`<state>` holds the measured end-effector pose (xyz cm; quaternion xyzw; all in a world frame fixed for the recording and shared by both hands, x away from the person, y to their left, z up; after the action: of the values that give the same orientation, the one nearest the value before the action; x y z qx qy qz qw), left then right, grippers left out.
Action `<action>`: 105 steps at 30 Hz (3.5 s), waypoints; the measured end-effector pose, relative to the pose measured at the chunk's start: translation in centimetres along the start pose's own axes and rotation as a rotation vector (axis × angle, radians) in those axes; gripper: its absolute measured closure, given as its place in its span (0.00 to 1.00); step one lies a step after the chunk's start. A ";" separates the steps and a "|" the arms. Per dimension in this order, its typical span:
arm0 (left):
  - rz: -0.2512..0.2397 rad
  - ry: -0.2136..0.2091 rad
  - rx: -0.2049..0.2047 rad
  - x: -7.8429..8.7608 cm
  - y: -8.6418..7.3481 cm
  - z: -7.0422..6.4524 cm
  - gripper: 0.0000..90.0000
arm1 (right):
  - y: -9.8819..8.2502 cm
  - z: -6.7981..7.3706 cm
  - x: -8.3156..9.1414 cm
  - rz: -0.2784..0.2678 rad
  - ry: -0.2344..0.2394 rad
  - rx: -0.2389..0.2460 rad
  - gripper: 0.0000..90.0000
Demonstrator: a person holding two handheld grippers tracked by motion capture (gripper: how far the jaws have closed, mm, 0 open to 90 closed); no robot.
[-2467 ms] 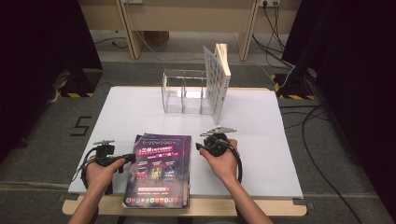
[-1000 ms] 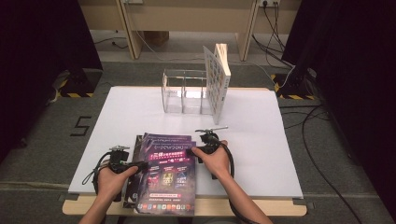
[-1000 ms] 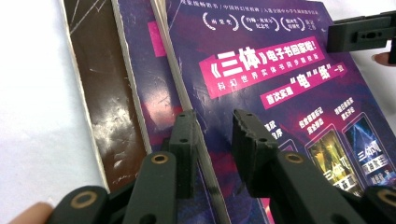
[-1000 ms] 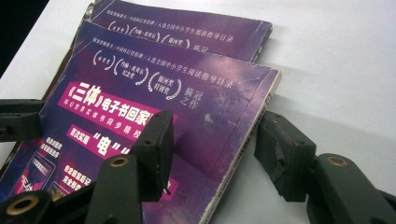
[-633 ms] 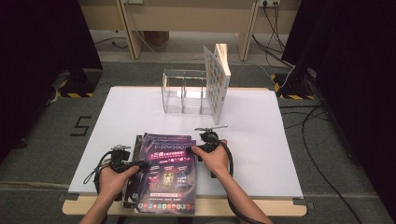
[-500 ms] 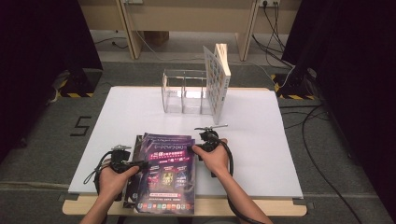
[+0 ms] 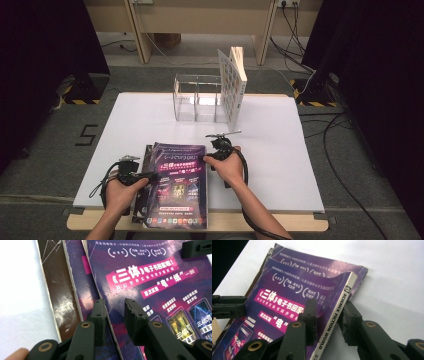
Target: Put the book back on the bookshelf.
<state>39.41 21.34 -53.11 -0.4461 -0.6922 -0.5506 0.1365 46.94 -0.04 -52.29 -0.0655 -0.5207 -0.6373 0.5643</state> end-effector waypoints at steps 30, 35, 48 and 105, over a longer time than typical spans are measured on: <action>-0.070 -0.064 0.006 1.3 0.8 -0.6 0.70 | 3.2 2.8 3.5 -0.140 0.141 -0.068 0.92; -0.073 -0.066 0.007 1.4 0.9 -0.6 0.69 | 3.8 3.1 4.4 -0.172 0.142 -0.045 0.92; -0.096 -0.057 0.005 1.6 1.2 -0.6 0.66 | 5.7 3.4 7.2 -0.274 0.129 -0.011 0.93; -0.109 -0.032 -0.004 1.8 1.4 -0.4 0.61 | 10.2 3.9 12.6 -0.537 0.049 0.063 0.93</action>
<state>39.35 21.83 -50.88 -0.4169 -0.7165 -0.5513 0.0944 48.53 -3.57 -36.06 0.1079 -0.5251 -0.7490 0.3894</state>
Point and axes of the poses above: each handheld gripper's, and its own axes: x roughly backward along the jaws, y roughly out of its top, z roughly to its left, the point moved 8 cm from there along -x, roughly forward along the jaws, and after that the axes turned 3 degrees about -z, right-handed, at the moved point
